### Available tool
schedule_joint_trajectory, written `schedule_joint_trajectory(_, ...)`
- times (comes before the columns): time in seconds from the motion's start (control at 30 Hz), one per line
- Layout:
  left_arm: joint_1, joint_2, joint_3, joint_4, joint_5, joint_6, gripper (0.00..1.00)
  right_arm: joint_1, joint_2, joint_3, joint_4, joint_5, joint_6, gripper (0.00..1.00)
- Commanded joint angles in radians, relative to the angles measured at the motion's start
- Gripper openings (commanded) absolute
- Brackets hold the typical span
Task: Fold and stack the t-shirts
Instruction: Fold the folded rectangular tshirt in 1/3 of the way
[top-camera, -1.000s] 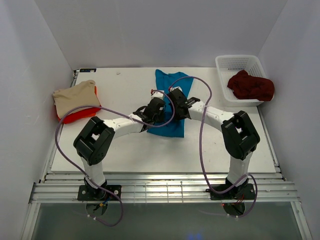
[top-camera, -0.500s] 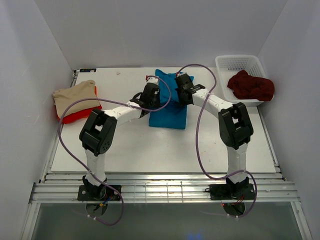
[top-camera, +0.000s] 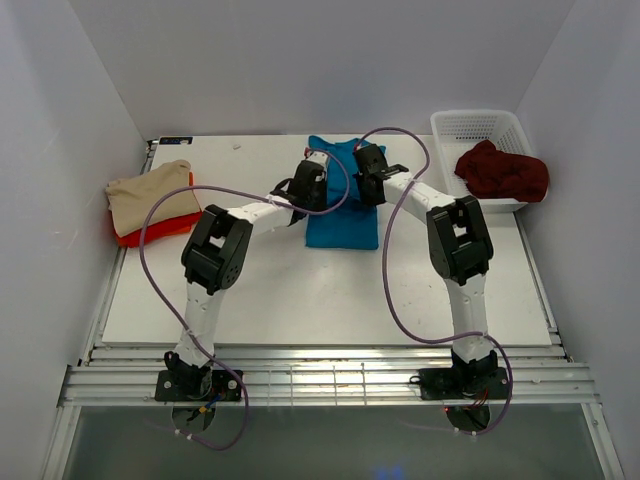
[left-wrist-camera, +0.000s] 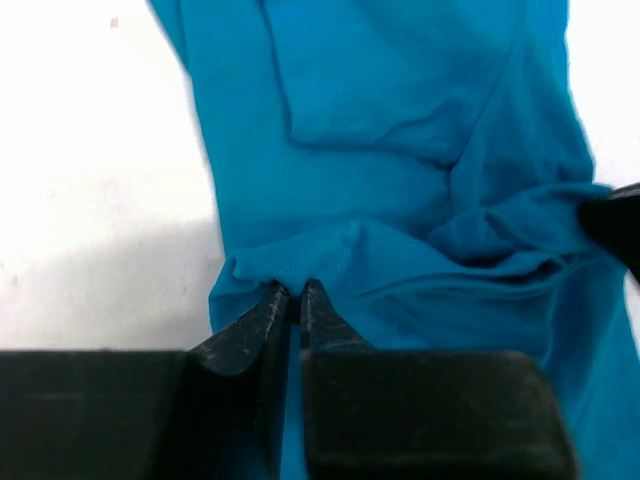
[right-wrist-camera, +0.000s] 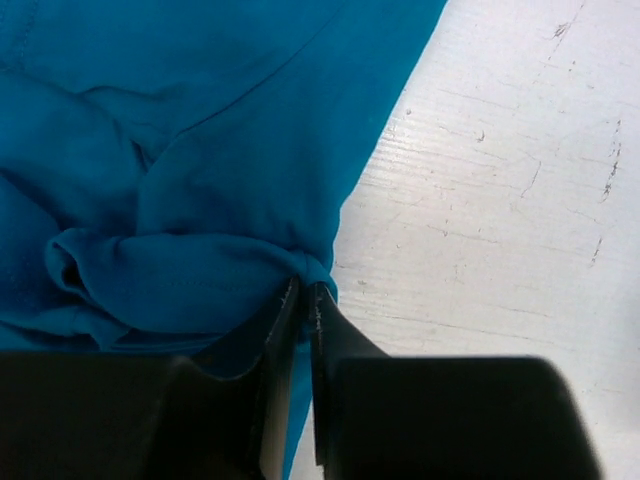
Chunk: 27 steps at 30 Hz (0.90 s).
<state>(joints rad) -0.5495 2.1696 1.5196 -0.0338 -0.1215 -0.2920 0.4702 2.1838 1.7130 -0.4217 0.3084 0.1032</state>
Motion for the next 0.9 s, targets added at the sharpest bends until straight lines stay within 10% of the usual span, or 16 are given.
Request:
schedule_joint_trajectory(0.0,0.008,0.010,0.117,0.025,0.019,0.065,0.23,-0.011,0.016,0.071,0.060,0.020,-0.030,0.17)
schedule_joint_trajectory(0.17,0.008,0.015,0.296,-0.001,-0.072,0.106,0.45,-0.019,-0.033,0.125,0.060,0.104,-0.057,0.46)
schedule_joint_trajectory(0.47,0.007,-0.169,0.246,-0.009,-0.169,0.082,0.51,-0.021,-0.295,-0.071,0.124,0.117,-0.076,0.51)
schedule_joint_trajectory(0.57,0.005,-0.226,0.075,-0.003,-0.104,0.002,0.50,-0.021,-0.350,-0.137,0.124,-0.023,-0.030,0.45)
schedule_joint_trajectory(0.7,0.002,-0.296,-0.123,-0.011,0.000,-0.111,0.21,-0.019,-0.390,-0.274,0.142,-0.280,0.042,0.08)
schedule_joint_trajectory(0.87,-0.001,-0.324,-0.277,-0.001,0.065,-0.179,0.06,-0.013,-0.388,-0.375,0.193,-0.390,0.098,0.08)
